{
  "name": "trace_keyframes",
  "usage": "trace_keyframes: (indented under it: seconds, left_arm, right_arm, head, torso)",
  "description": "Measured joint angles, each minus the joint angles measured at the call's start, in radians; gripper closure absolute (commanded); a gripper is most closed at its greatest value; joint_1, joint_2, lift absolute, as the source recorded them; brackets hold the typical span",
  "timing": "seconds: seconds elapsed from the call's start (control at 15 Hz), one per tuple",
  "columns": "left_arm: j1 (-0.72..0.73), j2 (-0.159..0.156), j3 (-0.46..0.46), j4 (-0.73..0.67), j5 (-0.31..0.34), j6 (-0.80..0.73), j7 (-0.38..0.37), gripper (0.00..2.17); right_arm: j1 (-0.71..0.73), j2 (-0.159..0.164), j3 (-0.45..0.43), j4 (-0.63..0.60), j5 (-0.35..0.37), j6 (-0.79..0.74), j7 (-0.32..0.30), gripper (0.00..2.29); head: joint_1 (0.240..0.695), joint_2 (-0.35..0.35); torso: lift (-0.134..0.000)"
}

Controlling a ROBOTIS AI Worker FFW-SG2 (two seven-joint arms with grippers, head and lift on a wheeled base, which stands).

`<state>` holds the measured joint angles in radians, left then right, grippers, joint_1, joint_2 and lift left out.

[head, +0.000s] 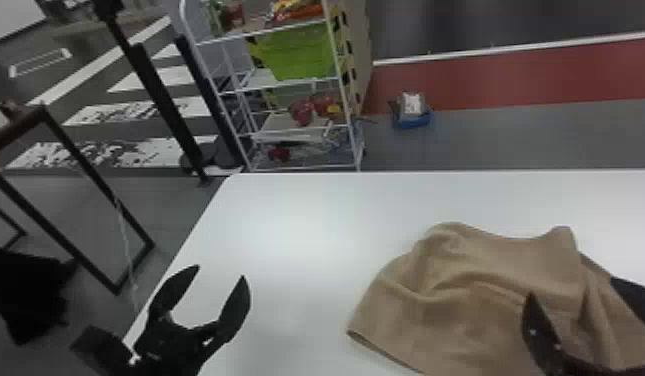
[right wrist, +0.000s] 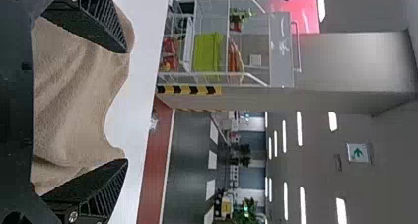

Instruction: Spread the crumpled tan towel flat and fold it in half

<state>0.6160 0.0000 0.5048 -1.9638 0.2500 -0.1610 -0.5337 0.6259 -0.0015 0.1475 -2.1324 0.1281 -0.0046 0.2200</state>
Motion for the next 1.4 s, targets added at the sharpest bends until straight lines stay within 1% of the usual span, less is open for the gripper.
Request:
trace_keyframes:
  seconds: [0.13, 0.27, 0.4, 0.53, 0.6, 0.67, 0.73, 0.8, 0.87, 0.93, 1.07, 1.13, 1.2, 1.27, 1.33, 1.4]
  left_arm:
    - [-0.001, 0.0, 0.002, -0.002, 0.0, 0.001, 0.0, 0.1]
    - [-0.002, 0.0, 0.002, -0.003, -0.001, 0.004, 0.0, 0.1]
    - [-0.004, 0.0, 0.001, -0.005, -0.003, 0.007, -0.001, 0.1]
    - [-0.001, 0.0, 0.002, -0.016, -0.006, 0.016, -0.001, 0.1]
    - [0.003, 0.0, 0.007, -0.028, -0.008, 0.023, 0.0, 0.1]
    - [0.006, 0.0, 0.009, -0.037, -0.012, 0.029, -0.001, 0.1]
    - [0.007, 0.0, 0.009, -0.041, -0.018, 0.031, -0.011, 0.1]
    - [0.007, 0.0, 0.007, -0.044, -0.032, 0.032, -0.058, 0.13]
    - [0.006, 0.0, 0.007, -0.044, -0.047, 0.032, -0.126, 0.15]
    - [0.004, 0.0, 0.006, -0.043, -0.06, 0.032, -0.183, 0.17]
    - [0.0, 0.0, -0.001, -0.041, -0.111, 0.031, -0.296, 0.21]
    - [-0.002, 0.0, -0.007, -0.043, -0.145, 0.03, -0.342, 0.28]
    - [-0.004, 0.0, -0.022, -0.048, -0.194, 0.031, -0.374, 0.29]
    - [-0.008, 0.0, -0.045, -0.051, -0.251, 0.033, -0.396, 0.29]
    - [-0.015, 0.0, -0.066, -0.053, -0.307, 0.044, -0.422, 0.29]
    - [-0.033, 0.0, -0.088, -0.055, -0.371, 0.081, -0.469, 0.29]
  right_arm:
    - [0.008, -0.004, 0.001, -0.094, 0.036, 0.175, 0.089, 0.11]
    - [0.024, -0.045, -0.034, -0.199, 0.063, 0.33, 0.259, 0.13]
    - [0.046, -0.082, -0.092, -0.28, 0.08, 0.406, 0.39, 0.14]
    - [0.074, -0.12, -0.16, -0.333, 0.084, 0.45, 0.464, 0.14]
    - [0.09, -0.146, -0.199, -0.348, 0.085, 0.453, 0.528, 0.14]
    - [0.107, -0.169, -0.24, -0.359, 0.085, 0.446, 0.577, 0.14]
    - [0.121, -0.184, -0.272, -0.367, 0.085, 0.441, 0.598, 0.14]
    - [0.134, -0.198, -0.304, -0.369, 0.084, 0.438, 0.605, 0.14]
    - [0.14, -0.207, -0.329, -0.363, 0.079, 0.438, 0.604, 0.14]
    - [0.141, -0.211, -0.346, -0.35, 0.072, 0.438, 0.603, 0.14]
    - [0.125, -0.201, -0.381, -0.325, 0.05, 0.44, 0.602, 0.14]
    - [0.115, -0.191, -0.399, -0.322, 0.039, 0.445, 0.602, 0.14]
    - [0.101, -0.178, -0.419, -0.321, 0.03, 0.456, 0.602, 0.14]
    - [0.089, -0.167, -0.432, -0.321, 0.025, 0.471, 0.602, 0.14]
    - [0.083, -0.161, -0.438, -0.321, 0.023, 0.481, 0.602, 0.14]
    - [0.08, -0.156, -0.441, -0.321, 0.023, 0.486, 0.602, 0.14]
  head:
    - [0.695, 0.35]
    - [0.695, 0.35]
    - [0.695, 0.35]
    - [0.695, 0.35]
    - [0.695, 0.35]
    - [0.695, 0.35]
    - [0.695, 0.35]
    - [0.695, 0.35]
    - [0.695, 0.335]
    - [0.695, 0.271]
    - [0.695, 0.21]
    - [0.695, 0.178]
    - [0.695, 0.144]
    - [0.695, 0.116]
    - [0.695, 0.054]
    - [0.695, 0.033]
  torso:
    - [-0.123]
    - [-0.123]
    - [-0.123]
    - [-0.123]
    - [-0.123]
    - [-0.123]
    - [-0.123]
    - [-0.123]
    - [-0.123]
    - [-0.123]
    - [-0.123]
    - [-0.123]
    - [-0.123]
    - [-0.123]
    - [-0.123]
    - [-0.123]
